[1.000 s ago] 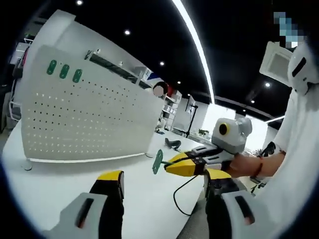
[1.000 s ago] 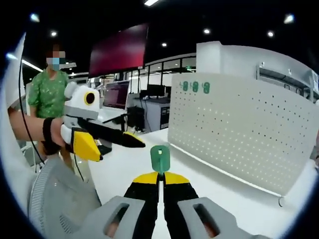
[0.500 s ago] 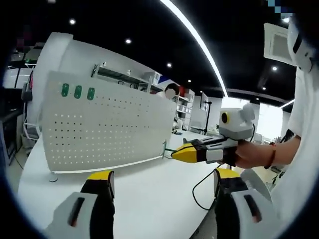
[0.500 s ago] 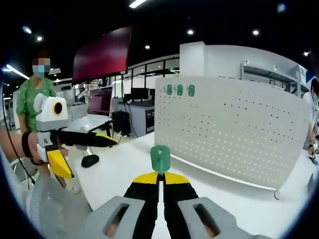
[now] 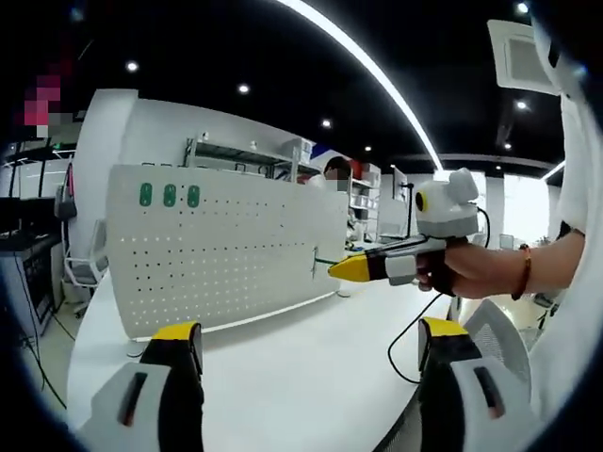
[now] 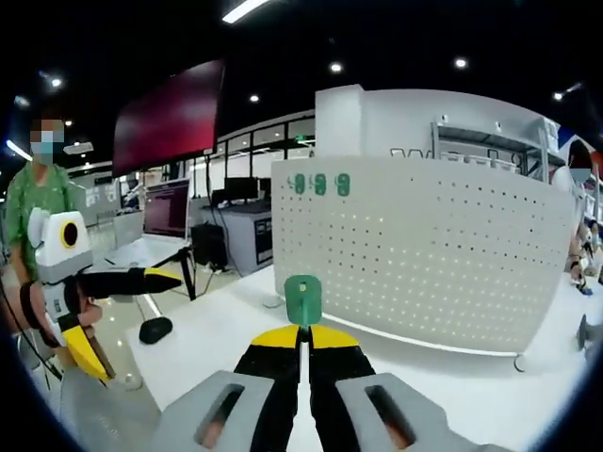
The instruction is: Insert the hook assembly into the mounting plate slot until the hook locks in place.
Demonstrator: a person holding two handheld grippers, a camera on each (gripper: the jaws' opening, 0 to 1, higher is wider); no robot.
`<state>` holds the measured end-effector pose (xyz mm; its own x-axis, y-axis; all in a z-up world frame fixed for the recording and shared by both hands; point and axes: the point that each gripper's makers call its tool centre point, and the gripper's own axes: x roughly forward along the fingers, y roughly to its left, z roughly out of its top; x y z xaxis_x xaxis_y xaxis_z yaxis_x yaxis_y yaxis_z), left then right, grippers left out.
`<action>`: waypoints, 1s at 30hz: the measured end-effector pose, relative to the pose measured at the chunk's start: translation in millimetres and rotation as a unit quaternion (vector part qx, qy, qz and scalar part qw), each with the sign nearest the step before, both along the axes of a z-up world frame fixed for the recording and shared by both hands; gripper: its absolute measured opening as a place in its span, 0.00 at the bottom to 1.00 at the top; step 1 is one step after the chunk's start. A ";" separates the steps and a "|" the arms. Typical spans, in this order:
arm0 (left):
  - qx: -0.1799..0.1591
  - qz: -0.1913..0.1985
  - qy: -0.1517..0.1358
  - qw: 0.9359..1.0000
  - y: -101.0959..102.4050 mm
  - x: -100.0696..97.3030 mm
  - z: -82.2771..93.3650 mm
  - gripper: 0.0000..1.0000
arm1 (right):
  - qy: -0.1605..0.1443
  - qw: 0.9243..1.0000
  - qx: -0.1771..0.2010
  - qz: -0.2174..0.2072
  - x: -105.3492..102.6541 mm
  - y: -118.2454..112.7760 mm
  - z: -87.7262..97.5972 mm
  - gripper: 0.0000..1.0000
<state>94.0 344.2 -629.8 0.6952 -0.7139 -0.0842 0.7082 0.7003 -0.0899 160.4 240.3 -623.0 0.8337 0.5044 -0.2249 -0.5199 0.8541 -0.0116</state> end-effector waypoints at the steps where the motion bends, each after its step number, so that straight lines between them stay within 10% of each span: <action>1: 0.003 0.001 -0.006 1.000 1.1 -0.2 1.5 0.98 | 0.001 1.000 0.001 -0.002 1.2 0.3 0.1 0.00; 30: 0.015 0.013 -0.034 0.999 39.0 4.5 5.3 1.00 | -0.006 0.997 0.027 -0.075 68.0 15.1 25.2 0.00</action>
